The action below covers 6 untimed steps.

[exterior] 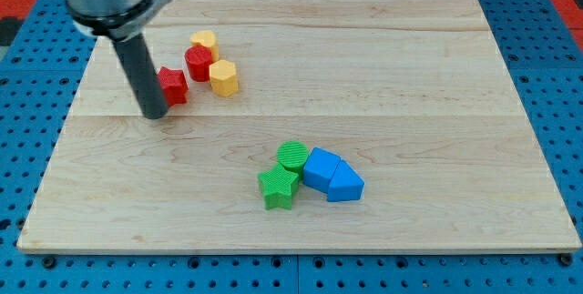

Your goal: Push the red star into the red circle

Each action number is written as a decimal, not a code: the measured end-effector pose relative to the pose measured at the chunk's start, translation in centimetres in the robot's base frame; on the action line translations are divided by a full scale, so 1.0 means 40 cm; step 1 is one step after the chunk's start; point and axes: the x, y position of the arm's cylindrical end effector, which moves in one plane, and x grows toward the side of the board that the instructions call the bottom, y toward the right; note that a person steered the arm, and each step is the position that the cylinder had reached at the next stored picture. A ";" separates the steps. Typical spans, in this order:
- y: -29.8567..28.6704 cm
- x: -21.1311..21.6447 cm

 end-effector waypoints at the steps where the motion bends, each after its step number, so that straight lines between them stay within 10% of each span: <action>1: -0.093 -0.028; 3: 0.253 -0.056; 6: 0.349 -0.208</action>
